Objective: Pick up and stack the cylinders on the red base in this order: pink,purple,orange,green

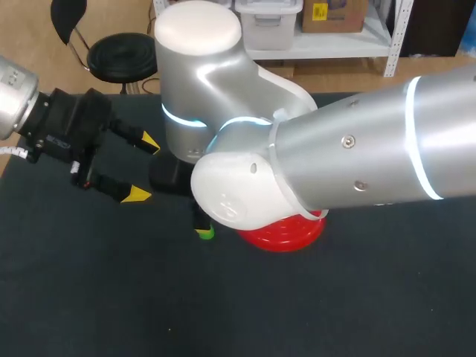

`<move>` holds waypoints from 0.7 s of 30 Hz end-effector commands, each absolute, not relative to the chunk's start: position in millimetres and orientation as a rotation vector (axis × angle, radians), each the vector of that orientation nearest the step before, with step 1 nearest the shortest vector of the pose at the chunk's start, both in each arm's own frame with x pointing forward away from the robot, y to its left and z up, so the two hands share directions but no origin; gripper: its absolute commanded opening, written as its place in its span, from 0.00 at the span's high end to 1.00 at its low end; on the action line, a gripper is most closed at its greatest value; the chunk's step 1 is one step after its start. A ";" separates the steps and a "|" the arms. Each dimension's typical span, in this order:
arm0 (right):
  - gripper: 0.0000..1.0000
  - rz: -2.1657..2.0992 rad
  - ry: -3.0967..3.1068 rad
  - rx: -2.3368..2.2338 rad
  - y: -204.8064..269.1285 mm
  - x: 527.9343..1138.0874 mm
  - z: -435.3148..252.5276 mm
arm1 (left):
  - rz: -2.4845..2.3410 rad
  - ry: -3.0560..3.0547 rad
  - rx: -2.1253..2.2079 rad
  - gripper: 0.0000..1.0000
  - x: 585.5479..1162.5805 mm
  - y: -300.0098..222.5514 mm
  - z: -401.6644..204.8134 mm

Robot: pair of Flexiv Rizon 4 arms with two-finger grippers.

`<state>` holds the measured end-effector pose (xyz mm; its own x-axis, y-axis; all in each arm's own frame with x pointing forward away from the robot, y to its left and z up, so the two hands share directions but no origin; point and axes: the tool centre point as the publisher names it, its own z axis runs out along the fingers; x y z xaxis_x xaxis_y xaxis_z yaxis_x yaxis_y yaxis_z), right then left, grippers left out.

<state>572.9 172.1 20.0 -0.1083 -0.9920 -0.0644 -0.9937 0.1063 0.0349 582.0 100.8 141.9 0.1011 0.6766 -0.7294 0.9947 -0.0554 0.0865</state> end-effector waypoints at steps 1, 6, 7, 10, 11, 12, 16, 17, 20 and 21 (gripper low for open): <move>1.00 0.116 2.321 -2.055 166.7 572.2 23.2 | -0.696 1.632 1.794 0.00 582.2 101.4 140.8; 1.00 0.115 2.325 -2.039 163.6 572.6 25.7 | -0.696 1.632 1.794 0.00 582.2 101.4 140.8; 1.00 0.114 2.323 -2.039 163.2 572.2 26.0 | -0.696 1.632 1.794 0.00 582.2 101.4 140.8; 1.00 0.113 2.321 -2.038 161.9 571.2 26.7 | -0.696 1.632 1.794 0.00 582.2 101.4 140.8; 1.00 0.113 2.321 -2.038 161.3 571.1 27.1 | -0.696 1.632 1.794 0.00 582.2 101.4 140.8; 1.00 0.111 2.320 -2.036 160.5 571.0 27.6 | -0.696 1.632 1.794 0.00 582.2 101.4 140.8; 1.00 0.104 2.318 -2.025 157.1 572.0 32.7 | -0.696 1.632 1.794 0.00 582.2 101.4 140.8; 1.00 0.102 2.316 -2.022 156.3 572.2 34.4 | -0.696 1.632 1.794 0.00 582.2 101.4 140.8; 1.00 0.092 2.314 -2.011 153.5 573.0 39.8 | -0.696 1.632 1.794 0.00 582.2 101.4 140.8; 1.00 0.091 2.314 -2.007 152.3 573.4 41.6 | -0.696 1.632 1.794 0.00 582.2 101.4 140.8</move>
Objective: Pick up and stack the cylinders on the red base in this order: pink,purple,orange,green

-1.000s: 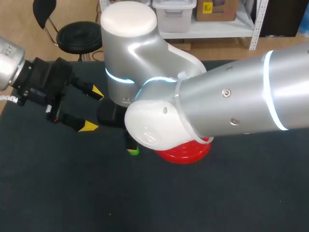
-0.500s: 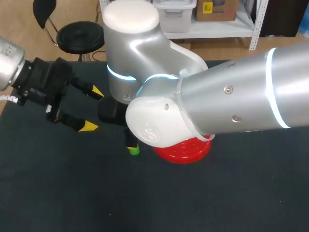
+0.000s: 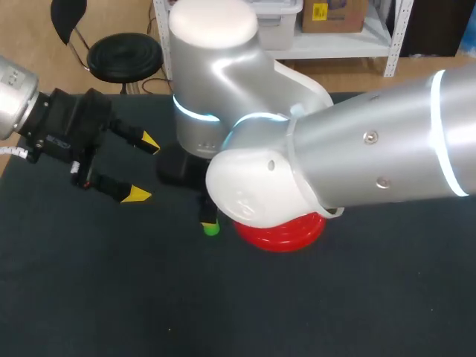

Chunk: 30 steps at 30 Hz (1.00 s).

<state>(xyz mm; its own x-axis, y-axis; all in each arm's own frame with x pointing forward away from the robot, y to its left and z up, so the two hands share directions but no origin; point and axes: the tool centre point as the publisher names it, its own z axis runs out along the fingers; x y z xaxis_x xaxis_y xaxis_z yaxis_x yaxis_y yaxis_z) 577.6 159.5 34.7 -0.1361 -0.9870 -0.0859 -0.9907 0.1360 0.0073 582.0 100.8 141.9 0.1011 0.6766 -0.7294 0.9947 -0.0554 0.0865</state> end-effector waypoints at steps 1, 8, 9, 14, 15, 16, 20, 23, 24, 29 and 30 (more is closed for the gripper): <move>1.00 0.090 2.316 -2.003 151.2 573.8 43.5 | -0.696 1.632 1.794 0.00 582.2 101.4 140.8; 1.00 0.080 2.322 -1.964 142.0 578.7 60.2 | -0.696 1.632 1.794 0.00 582.2 101.4 140.8; 1.00 0.082 2.324 -1.957 140.7 579.6 63.0 | -0.696 1.632 1.794 0.00 582.2 101.4 140.8; 1.00 0.079 2.326 -1.902 132.4 585.1 85.1 | -0.696 1.632 1.794 0.00 582.2 101.4 140.8; 1.00 0.078 2.326 -1.898 130.6 586.2 89.9 | -0.696 1.632 1.794 0.00 582.2 101.4 140.8; 1.00 0.070 2.329 -1.895 128.7 587.4 94.6 | -0.696 1.632 1.794 0.00 582.2 101.4 140.8; 1.00 0.080 2.337 -1.876 120.4 591.6 118.2 | -0.696 1.632 1.794 0.00 582.2 101.4 140.8; 1.00 0.066 2.339 -1.869 116.7 592.9 133.1 | -0.696 1.632 1.794 0.00 582.2 101.4 140.8; 1.00 0.050 2.338 -1.867 115.9 593.3 137.5 | -0.696 1.632 1.794 0.00 582.2 101.4 140.8; 1.00 0.020 2.330 -1.858 112.3 595.8 165.6 | -0.696 1.632 1.794 0.00 582.2 101.4 140.8; 1.00 0.020 2.329 -1.857 111.3 596.7 170.5 | -0.696 1.632 1.794 0.00 582.2 101.4 140.8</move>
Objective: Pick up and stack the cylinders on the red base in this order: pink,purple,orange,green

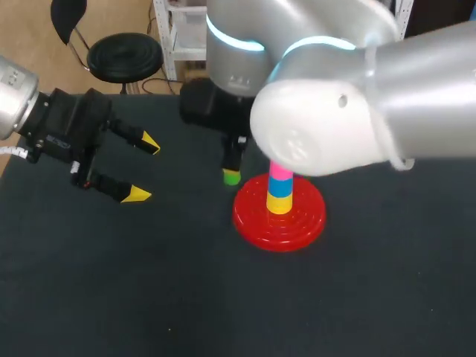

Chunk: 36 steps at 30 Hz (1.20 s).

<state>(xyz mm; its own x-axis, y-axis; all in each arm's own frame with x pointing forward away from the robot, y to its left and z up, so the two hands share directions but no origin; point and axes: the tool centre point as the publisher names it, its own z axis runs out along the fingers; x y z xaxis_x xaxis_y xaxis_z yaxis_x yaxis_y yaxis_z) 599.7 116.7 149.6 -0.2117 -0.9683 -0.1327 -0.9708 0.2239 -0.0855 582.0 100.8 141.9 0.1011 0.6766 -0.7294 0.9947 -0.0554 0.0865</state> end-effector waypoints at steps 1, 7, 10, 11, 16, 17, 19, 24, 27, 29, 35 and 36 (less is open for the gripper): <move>1.00 0.013 2.328 -1.854 109.7 598.4 175.9 | -0.696 1.632 1.794 0.00 582.2 101.4 140.8; 1.00 -0.038 2.320 -1.837 105.2 609.0 204.5 | -0.696 1.632 1.794 0.00 582.2 101.4 140.8; 1.00 -0.053 2.305 -1.821 102.1 614.7 221.4 | -0.696 1.632 1.794 0.00 582.2 101.4 140.8; 1.00 -0.043 2.302 -1.813 100.4 617.1 227.6 | -0.696 1.632 1.794 0.00 582.2 101.4 140.8; 1.00 -0.048 2.295 -1.784 93.3 627.4 257.1 | -0.696 1.632 1.794 0.00 582.2 101.4 140.8; 1.00 -0.041 2.294 -1.781 92.2 628.8 261.6 | -0.696 1.632 1.794 0.00 582.2 101.4 140.8; 1.00 -0.049 2.294 -1.773 89.3 631.8 270.3 | -0.696 1.632 1.794 0.00 582.2 101.4 140.8; 1.00 -0.039 2.290 -1.757 83.4 630.5 282.7 | -0.696 1.632 1.794 0.00 582.2 101.4 140.8; 1.00 -0.020 2.304 -1.767 78.9 628.1 285.7 | -0.696 1.632 1.794 0.00 582.2 101.4 140.8; 1.00 -0.002 2.317 -1.769 73.7 624.9 289.7 | -0.696 1.632 1.794 0.00 582.2 101.4 140.8; 1.00 0.060 2.343 -1.770 58.0 618.8 304.1 | -0.696 1.632 1.794 0.00 582.2 101.4 140.8; 1.00 0.060 2.343 -1.764 55.5 618.2 306.4 | -0.696 1.632 1.794 0.00 582.2 101.4 140.8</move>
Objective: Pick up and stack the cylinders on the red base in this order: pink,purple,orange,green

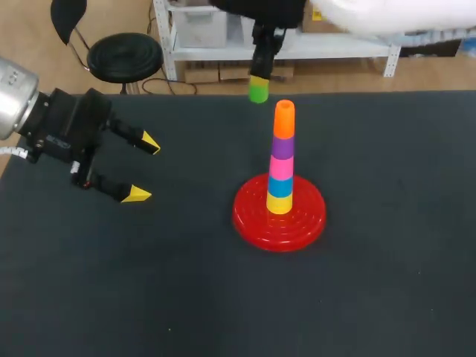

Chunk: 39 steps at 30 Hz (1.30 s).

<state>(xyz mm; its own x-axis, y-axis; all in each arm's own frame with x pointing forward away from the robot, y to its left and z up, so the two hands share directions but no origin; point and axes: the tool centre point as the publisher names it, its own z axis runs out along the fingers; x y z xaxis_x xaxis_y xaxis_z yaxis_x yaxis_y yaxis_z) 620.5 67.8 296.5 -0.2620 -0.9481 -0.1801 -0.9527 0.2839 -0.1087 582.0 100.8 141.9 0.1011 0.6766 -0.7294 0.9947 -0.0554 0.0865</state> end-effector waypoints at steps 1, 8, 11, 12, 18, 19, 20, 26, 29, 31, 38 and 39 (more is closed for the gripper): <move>1.00 0.065 2.350 -1.761 53.2 617.6 308.1 | -0.696 1.632 1.794 0.00 582.2 101.4 140.8; 1.00 0.067 2.407 -1.776 41.7 611.8 308.0 | -0.696 1.632 1.794 0.00 582.2 101.4 140.8; 1.00 0.072 2.427 -1.781 38.5 610.6 304.5 | -0.696 1.632 1.794 0.00 582.2 101.4 140.8; 1.00 0.075 2.428 -1.779 37.8 610.5 304.2 | -0.696 1.632 1.794 0.00 582.2 101.4 140.8; 1.00 0.089 2.460 -1.792 33.3 612.3 298.3 | -0.696 1.632 1.794 0.00 582.2 101.4 140.8; 1.00 0.090 2.461 -1.793 33.3 612.3 297.8 | -0.696 1.632 1.794 0.00 582.2 101.4 140.8; 1.00 0.089 2.466 -1.796 33.0 612.6 297.3 | -0.696 1.632 1.794 0.00 582.2 101.4 140.8; 1.00 0.127 2.518 -1.841 31.9 614.6 299.2 | -0.696 1.632 1.794 0.00 582.2 101.4 140.8; 1.00 0.145 2.525 -1.857 30.6 614.2 301.2 | -0.696 1.632 1.794 0.00 582.2 101.4 140.8; 1.00 0.155 2.534 -1.873 30.7 614.0 301.4 | -0.696 1.632 1.794 0.00 582.2 101.4 140.8; 1.00 0.175 2.538 -1.884 33.6 615.4 298.7 | -0.696 1.632 1.794 0.00 582.2 101.4 140.8; 1.00 0.178 2.536 -1.885 33.9 615.4 298.5 | -0.696 1.632 1.794 0.00 582.2 101.4 140.8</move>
